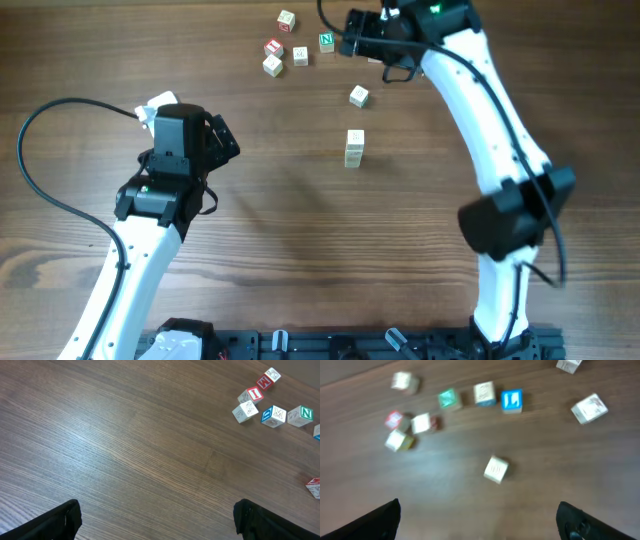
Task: Form a tower
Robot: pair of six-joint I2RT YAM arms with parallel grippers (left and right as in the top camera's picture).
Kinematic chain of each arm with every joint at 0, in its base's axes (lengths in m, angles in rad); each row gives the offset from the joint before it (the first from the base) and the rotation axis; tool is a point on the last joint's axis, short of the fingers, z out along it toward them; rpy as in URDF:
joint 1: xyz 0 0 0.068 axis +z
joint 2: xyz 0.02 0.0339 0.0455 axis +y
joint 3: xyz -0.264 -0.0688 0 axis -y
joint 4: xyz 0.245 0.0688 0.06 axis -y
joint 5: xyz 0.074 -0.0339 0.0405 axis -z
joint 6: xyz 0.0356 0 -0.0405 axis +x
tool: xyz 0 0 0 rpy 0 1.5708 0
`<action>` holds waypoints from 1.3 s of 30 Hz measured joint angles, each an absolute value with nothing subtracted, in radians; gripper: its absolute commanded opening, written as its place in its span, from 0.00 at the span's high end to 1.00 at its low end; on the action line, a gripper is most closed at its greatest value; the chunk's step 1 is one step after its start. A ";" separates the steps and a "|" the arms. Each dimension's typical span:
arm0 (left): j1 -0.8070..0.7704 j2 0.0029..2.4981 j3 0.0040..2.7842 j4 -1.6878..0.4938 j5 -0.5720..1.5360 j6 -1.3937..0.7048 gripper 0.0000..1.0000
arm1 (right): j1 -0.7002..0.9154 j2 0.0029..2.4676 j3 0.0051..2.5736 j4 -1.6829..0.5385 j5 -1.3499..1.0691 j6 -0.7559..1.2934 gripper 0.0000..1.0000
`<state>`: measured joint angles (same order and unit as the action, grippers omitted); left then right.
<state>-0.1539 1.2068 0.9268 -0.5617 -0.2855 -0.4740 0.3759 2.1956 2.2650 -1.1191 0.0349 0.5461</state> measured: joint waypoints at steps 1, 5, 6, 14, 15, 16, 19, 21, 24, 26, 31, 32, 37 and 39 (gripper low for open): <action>-0.154 1.207 0.927 -0.561 -0.286 -0.474 0.00 | 0.369 2.249 2.266 -1.091 0.036 0.553 0.01; -0.154 1.207 0.927 -0.561 -0.286 -0.474 0.00 | 0.368 2.489 2.261 -1.040 0.027 0.603 0.02; -0.154 1.207 0.927 -0.561 -0.286 -0.474 0.00 | 0.370 2.531 2.258 -1.037 0.026 0.630 0.03; -0.154 1.207 0.927 -0.561 -0.286 -0.474 0.00 | 0.377 2.551 2.258 -1.031 0.009 0.786 0.40; -0.154 1.207 0.927 -0.561 -0.286 -0.474 0.00 | 0.377 2.551 2.258 -1.031 0.007 0.797 0.46; -0.154 1.207 0.927 -0.561 -0.286 -0.474 0.00 | 0.378 2.551 2.258 -1.031 0.007 0.801 0.51; -0.154 1.207 0.927 -0.561 -0.286 -0.474 0.00 | 0.381 2.551 2.258 -1.037 0.002 0.808 0.64; -0.154 1.207 0.927 -0.561 -0.286 -0.474 0.00 | 0.382 2.551 2.258 -1.058 0.001 0.807 0.71; -0.154 1.207 0.927 -0.561 -0.286 -0.474 0.00 | 0.382 2.548 2.262 -1.083 0.001 0.780 0.74; -0.154 1.207 0.927 -0.561 -0.286 -0.474 0.00 | 0.382 2.537 2.262 -1.099 0.001 0.726 0.74; -0.154 1.207 0.927 -0.561 -0.286 -0.474 0.00 | 0.382 2.341 2.262 -1.211 0.012 0.579 0.73; -0.154 1.207 0.927 -0.561 -0.286 -0.474 0.00 | 0.382 2.287 2.262 -1.240 0.012 0.561 0.73; -0.154 1.207 0.927 -0.561 -0.286 -0.474 0.00 | 0.382 2.007 2.274 -1.496 0.022 0.520 0.73; -0.154 1.207 0.927 -0.561 -0.286 -0.474 0.00 | 0.385 1.978 2.276 -1.551 0.023 0.517 0.73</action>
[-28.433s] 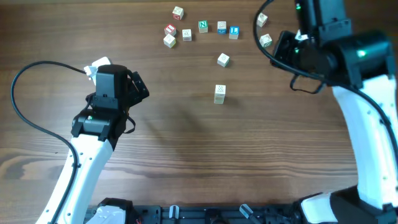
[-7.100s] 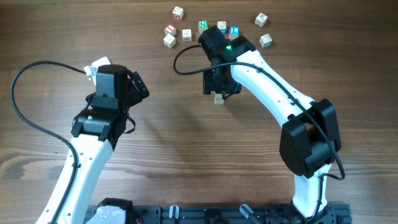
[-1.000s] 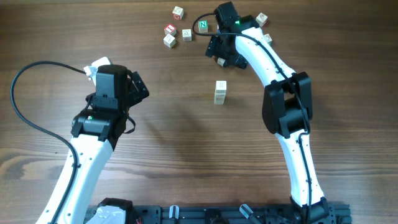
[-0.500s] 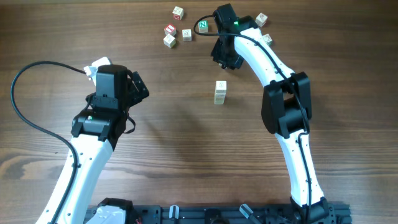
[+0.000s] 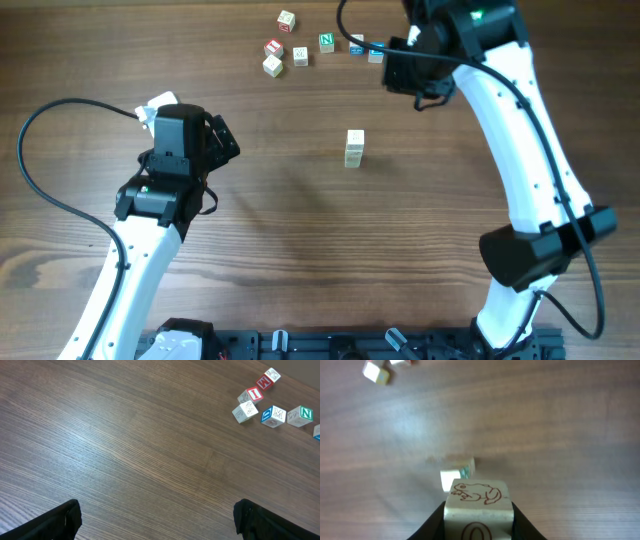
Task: Form a tower
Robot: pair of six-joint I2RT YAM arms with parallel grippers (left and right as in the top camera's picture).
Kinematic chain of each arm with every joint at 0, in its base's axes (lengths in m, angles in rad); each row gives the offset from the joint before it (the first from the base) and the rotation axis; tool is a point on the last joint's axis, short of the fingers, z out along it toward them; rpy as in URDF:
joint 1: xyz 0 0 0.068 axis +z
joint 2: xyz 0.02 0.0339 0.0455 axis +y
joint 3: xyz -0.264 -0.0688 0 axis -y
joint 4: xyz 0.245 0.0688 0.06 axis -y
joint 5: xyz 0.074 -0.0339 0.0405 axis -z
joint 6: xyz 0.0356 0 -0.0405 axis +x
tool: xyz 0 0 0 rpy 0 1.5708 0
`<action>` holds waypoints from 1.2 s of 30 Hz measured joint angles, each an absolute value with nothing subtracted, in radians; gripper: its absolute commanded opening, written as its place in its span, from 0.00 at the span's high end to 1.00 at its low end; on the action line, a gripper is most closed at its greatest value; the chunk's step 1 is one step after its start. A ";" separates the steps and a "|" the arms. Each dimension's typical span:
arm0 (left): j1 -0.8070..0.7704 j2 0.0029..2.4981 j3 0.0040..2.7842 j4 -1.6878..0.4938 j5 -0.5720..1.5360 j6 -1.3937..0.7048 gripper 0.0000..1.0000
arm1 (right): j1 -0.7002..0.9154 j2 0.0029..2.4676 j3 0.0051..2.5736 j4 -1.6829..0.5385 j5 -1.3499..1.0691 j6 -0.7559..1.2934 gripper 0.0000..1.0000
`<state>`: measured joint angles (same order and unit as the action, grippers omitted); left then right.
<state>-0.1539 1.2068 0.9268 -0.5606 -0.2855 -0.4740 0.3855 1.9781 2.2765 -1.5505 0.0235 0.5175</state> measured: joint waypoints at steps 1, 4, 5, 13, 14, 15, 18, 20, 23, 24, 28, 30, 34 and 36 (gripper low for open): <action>-0.154 1.207 0.927 -0.561 -0.286 -0.474 0.00 | 0.390 1.977 2.276 -1.572 0.024 0.517 0.73; -0.154 1.207 0.927 -0.561 -0.286 -0.474 0.00 | 0.419 1.981 2.255 -1.576 0.024 0.513 0.68; -0.154 1.207 0.927 -0.561 -0.286 -0.474 0.00 | 0.439 1.981 2.239 -1.568 0.024 0.510 0.65; -0.154 1.207 0.927 -0.561 -0.286 -0.474 0.00 | 0.517 1.986 2.192 -1.537 0.024 0.503 0.66; -0.154 1.207 0.927 -0.561 -0.286 -0.474 0.00 | 0.519 1.986 2.180 -1.525 0.024 0.503 0.67; -0.154 1.207 0.927 -0.561 -0.286 -0.474 0.00 | 0.521 1.986 2.156 -1.506 0.024 0.503 0.67; -0.154 1.207 0.927 -0.561 -0.286 -0.474 0.00 | 0.522 1.989 2.088 -1.462 0.023 0.503 0.67; -0.154 1.207 0.927 -0.561 -0.286 -0.474 0.00 | 0.522 1.993 2.045 -1.423 0.023 0.503 0.67; -0.154 1.207 0.927 -0.561 -0.286 -0.474 0.00 | 0.522 1.994 2.010 -1.390 0.019 0.503 0.67; -0.154 1.207 0.927 -0.561 -0.286 -0.474 0.00 | 0.522 1.994 1.998 -1.378 0.018 0.503 0.67; -0.154 1.207 0.927 -0.561 -0.286 -0.474 0.00 | 0.522 1.994 1.951 -1.335 0.008 0.511 0.67; -0.154 1.207 0.927 -0.561 -0.286 -0.474 0.00 | 0.522 1.994 1.928 -1.320 -0.004 0.511 0.67; -0.154 1.207 0.927 -0.561 -0.286 -0.474 0.00 | 0.522 1.994 1.913 -1.293 -0.026 0.515 0.67; -0.154 1.207 0.927 -0.561 -0.286 -0.474 0.00 | 0.522 1.994 1.913 -1.292 -0.029 0.515 0.67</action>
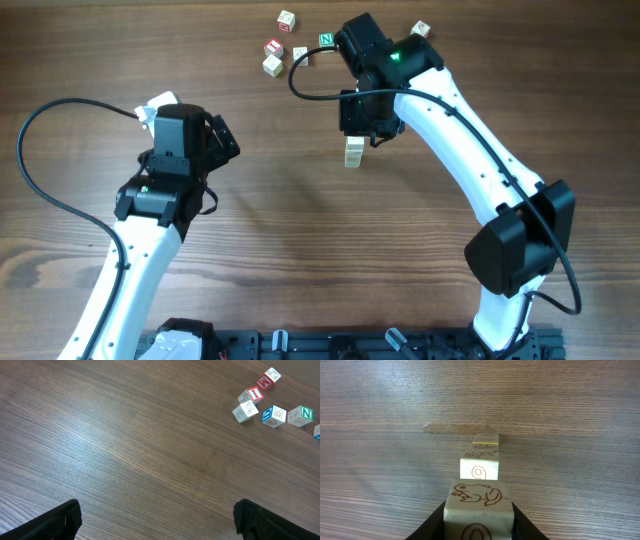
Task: Form a tower
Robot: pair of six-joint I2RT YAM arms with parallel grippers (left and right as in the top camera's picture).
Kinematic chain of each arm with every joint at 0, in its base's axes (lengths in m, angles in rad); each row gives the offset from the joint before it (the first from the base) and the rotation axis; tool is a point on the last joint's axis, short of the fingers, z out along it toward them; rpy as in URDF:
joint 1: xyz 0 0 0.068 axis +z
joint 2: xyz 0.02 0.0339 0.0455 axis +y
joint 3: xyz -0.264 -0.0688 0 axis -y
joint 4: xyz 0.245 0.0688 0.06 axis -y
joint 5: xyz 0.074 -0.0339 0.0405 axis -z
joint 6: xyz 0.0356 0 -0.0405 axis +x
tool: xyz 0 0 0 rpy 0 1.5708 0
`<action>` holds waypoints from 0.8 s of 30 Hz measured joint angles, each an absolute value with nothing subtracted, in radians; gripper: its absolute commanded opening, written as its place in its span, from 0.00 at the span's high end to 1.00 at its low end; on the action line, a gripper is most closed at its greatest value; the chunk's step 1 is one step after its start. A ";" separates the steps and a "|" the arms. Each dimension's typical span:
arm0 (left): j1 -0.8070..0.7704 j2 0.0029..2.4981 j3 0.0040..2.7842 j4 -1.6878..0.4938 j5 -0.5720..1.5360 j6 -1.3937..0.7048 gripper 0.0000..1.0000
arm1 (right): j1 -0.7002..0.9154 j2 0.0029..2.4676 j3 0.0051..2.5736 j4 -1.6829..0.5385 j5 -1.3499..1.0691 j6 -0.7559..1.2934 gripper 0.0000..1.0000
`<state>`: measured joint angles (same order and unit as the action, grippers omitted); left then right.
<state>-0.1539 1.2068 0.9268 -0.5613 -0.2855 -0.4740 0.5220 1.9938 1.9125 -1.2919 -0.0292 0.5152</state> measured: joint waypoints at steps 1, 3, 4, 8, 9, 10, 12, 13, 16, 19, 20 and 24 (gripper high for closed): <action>-0.154 1.207 0.927 -0.561 -0.286 -0.474 0.00 | 0.522 1.994 1.913 -1.292 -0.033 0.515 0.67; -0.154 1.207 0.927 -0.561 -0.286 -0.474 0.00 | 0.523 1.994 1.913 -1.289 -0.038 0.518 0.66; -0.154 1.207 0.927 -0.561 -0.286 -0.474 0.00 | 0.525 1.994 1.913 -1.283 -0.037 0.518 0.66; -0.154 1.207 0.927 -0.561 -0.286 -0.474 0.00 | 0.537 2.015 1.913 -1.279 -0.043 0.518 0.67; -0.154 1.207 0.927 -0.561 -0.286 -0.474 0.00 | 0.537 2.023 1.913 -1.279 -0.044 0.518 0.67; -0.154 1.207 0.927 -0.561 -0.286 -0.474 0.00 | 0.537 2.031 1.913 -1.278 -0.044 0.518 0.68; -0.154 1.207 0.927 -0.561 -0.286 -0.474 0.00 | 0.537 2.044 1.912 -1.278 -0.045 0.518 0.67; -0.154 1.207 0.927 -0.561 -0.286 -0.474 0.00 | 0.537 2.045 1.911 -1.277 -0.045 0.518 0.67; -0.154 1.207 0.927 -0.561 -0.286 -0.474 0.00 | 0.537 2.045 1.911 -1.278 -0.044 0.518 0.68; -0.154 1.207 0.927 -0.561 -0.286 -0.474 0.00 | 0.537 2.045 1.911 -1.278 -0.044 0.518 0.68; -0.154 1.207 0.927 -0.561 -0.286 -0.474 0.00 | 0.537 2.045 1.911 -1.278 -0.044 0.518 0.68; -0.154 1.207 0.927 -0.561 -0.286 -0.474 0.00 | 0.537 2.045 1.911 -1.282 -0.044 0.518 0.67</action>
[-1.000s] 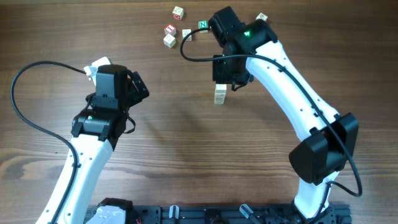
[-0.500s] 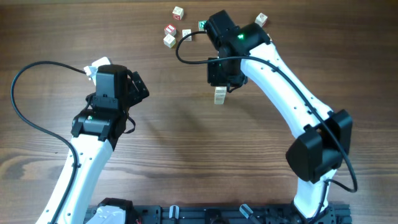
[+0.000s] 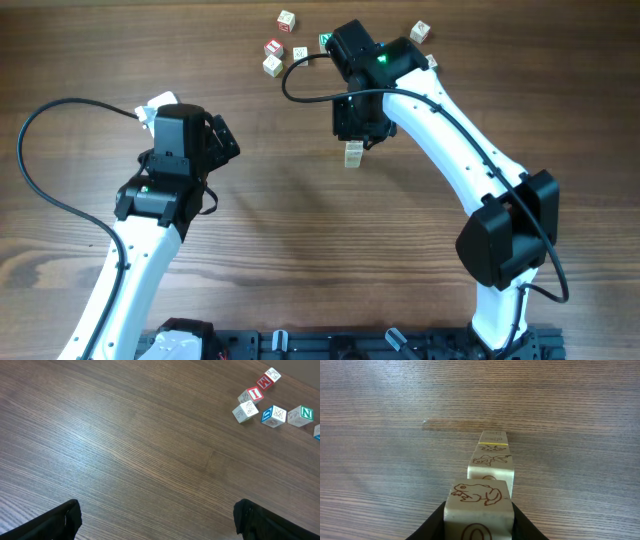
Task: Form a tower
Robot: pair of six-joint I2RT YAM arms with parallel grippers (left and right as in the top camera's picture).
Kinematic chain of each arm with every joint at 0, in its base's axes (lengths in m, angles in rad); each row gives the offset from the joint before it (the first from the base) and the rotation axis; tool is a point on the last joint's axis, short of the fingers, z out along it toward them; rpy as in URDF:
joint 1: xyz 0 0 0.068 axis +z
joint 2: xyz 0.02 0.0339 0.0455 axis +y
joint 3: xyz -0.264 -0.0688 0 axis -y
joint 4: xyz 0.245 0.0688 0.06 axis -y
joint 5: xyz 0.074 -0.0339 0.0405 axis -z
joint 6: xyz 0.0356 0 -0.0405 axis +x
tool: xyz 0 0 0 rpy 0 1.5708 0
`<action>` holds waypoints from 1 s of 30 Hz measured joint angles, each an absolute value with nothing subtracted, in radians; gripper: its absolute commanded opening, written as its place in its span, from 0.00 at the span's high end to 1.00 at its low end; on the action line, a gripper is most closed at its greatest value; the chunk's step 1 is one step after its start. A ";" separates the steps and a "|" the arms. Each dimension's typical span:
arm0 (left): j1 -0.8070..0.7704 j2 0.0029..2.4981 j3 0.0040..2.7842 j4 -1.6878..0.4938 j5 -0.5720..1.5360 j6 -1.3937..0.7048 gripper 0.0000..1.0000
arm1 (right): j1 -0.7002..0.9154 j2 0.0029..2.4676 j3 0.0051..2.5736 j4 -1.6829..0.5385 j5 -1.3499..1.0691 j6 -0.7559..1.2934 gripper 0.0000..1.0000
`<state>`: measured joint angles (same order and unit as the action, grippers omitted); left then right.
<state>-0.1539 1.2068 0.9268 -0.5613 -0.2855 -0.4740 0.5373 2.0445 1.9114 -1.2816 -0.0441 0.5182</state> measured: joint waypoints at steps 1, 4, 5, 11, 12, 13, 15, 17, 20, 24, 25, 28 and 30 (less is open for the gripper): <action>-0.154 1.207 0.927 -0.561 -0.286 -0.474 0.00 | 0.537 2.045 1.911 -1.282 -0.044 0.518 0.67; -0.154 1.207 0.927 -0.561 -0.286 -0.474 0.00 | 0.537 2.045 1.911 -1.282 -0.043 0.518 0.67; -0.154 1.207 0.927 -0.561 -0.286 -0.474 0.00 | 0.537 2.045 1.911 -1.282 -0.043 0.518 0.66; -0.154 1.207 0.927 -0.561 -0.286 -0.474 0.00 | 0.537 2.045 1.911 -1.281 -0.022 0.518 0.66; -0.154 1.207 0.927 -0.561 -0.286 -0.474 0.00 | 0.537 2.045 1.911 -1.281 -0.019 0.518 0.65; -0.154 1.207 0.927 -0.561 -0.286 -0.474 0.00 | 0.537 2.045 1.911 -1.280 -0.017 0.518 0.65; -0.154 1.207 0.927 -0.561 -0.286 -0.474 0.00 | 0.537 2.045 1.911 -1.277 -0.017 0.518 0.65; -0.154 1.207 0.927 -0.561 -0.286 -0.474 0.00 | 0.537 2.045 1.911 -1.277 -0.017 0.518 0.65; -0.154 1.207 0.927 -0.561 -0.286 -0.474 0.00 | 0.537 2.048 1.911 -1.278 -0.017 0.519 0.63; -0.154 1.207 0.927 -0.561 -0.286 -0.474 0.00 | 0.537 2.052 1.911 -1.278 -0.017 0.519 0.56; -0.154 1.207 0.927 -0.561 -0.286 -0.474 0.00 | 0.537 2.052 1.911 -1.278 -0.017 0.520 0.56; -0.154 1.207 0.927 -0.561 -0.286 -0.474 0.00 | 0.537 2.053 1.911 -1.278 -0.017 0.522 0.54; -0.154 1.207 0.927 -0.561 -0.286 -0.474 0.00 | 0.537 2.053 1.911 -1.278 -0.017 0.522 0.55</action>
<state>-0.1539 1.2068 0.9268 -0.5613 -0.2855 -0.4740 0.5373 2.0525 1.9114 -1.2778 -0.0174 0.5220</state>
